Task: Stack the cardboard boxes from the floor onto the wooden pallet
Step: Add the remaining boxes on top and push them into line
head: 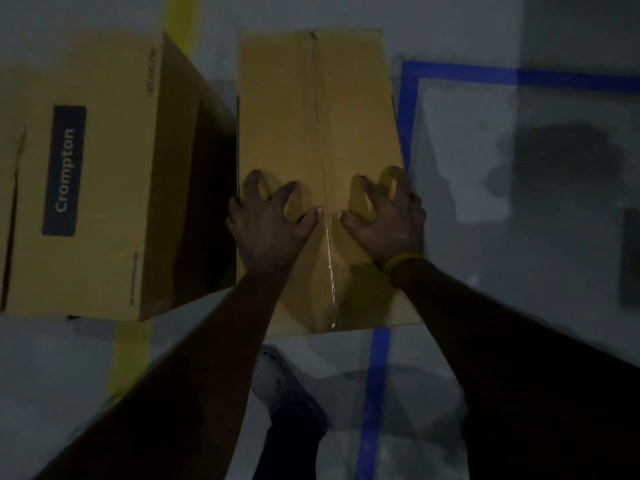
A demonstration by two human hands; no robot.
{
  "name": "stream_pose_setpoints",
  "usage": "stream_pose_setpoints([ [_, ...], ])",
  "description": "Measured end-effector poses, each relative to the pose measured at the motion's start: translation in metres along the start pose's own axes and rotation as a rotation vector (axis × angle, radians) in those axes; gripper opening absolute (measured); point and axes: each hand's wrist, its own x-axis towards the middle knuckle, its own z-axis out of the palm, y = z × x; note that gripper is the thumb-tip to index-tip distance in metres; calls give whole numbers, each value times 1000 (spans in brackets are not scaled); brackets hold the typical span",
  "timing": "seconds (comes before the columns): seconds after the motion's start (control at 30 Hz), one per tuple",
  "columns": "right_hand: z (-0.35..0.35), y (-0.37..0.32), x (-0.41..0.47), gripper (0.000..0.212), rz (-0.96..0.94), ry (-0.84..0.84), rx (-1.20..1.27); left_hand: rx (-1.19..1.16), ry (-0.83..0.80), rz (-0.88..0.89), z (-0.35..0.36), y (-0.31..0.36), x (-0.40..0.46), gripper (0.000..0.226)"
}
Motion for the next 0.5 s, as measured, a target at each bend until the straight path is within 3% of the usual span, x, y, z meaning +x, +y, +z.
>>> stream_pose_setpoints([
  [0.5, -232, 183, -55, 76, -64, 103, -22, -31, 114, 24, -30, 269, -119, 64],
])
